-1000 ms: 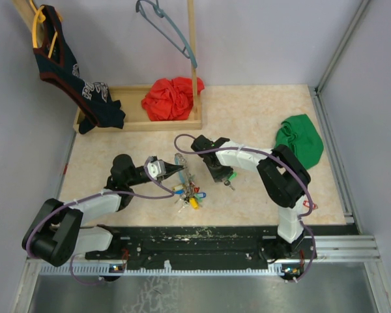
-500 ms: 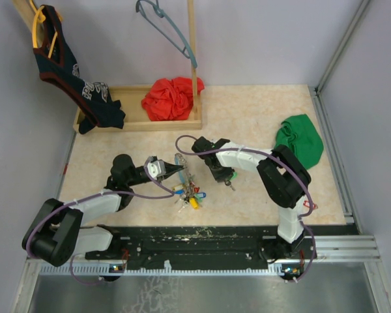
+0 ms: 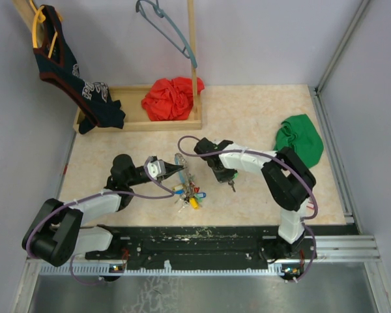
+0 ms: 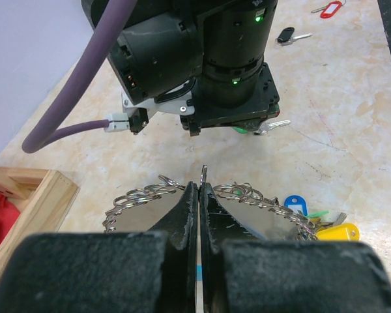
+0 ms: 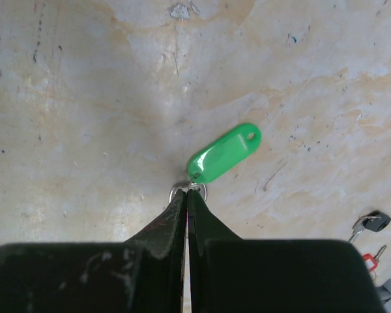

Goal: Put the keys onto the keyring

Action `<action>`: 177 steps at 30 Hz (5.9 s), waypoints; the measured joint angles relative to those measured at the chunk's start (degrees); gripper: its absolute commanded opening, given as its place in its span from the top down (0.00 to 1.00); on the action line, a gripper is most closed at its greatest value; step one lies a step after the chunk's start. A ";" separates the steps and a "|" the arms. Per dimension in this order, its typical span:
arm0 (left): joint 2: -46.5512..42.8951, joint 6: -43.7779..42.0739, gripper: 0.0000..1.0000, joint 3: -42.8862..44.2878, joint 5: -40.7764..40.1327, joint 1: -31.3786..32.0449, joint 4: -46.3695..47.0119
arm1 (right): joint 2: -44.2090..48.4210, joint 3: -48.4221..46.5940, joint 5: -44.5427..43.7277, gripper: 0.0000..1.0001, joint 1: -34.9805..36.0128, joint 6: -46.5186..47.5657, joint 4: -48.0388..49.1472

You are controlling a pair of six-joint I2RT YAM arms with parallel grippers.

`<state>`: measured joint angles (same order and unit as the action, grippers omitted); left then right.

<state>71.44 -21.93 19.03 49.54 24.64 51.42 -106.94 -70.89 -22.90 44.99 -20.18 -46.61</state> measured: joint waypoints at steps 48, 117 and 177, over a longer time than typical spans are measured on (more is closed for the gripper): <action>0.00 0.26 1.00 -0.02 0.04 -0.04 0.07 | 15.34 19.45 13.55 0.95 -7.67 4.50 19.37; 0.02 0.98 1.00 -0.02 0.61 -0.04 0.98 | 9.18 11.50 10.16 0.89 -1.88 6.67 11.41; -1.55 2.69 0.99 0.00 4.26 -0.07 -1.36 | 38.95 34.49 45.07 1.00 -6.01 31.65 64.08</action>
<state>69.89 -19.25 19.03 53.80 24.58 50.06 -67.99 -36.40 22.17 38.98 11.46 17.47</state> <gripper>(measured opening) 0.007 0.006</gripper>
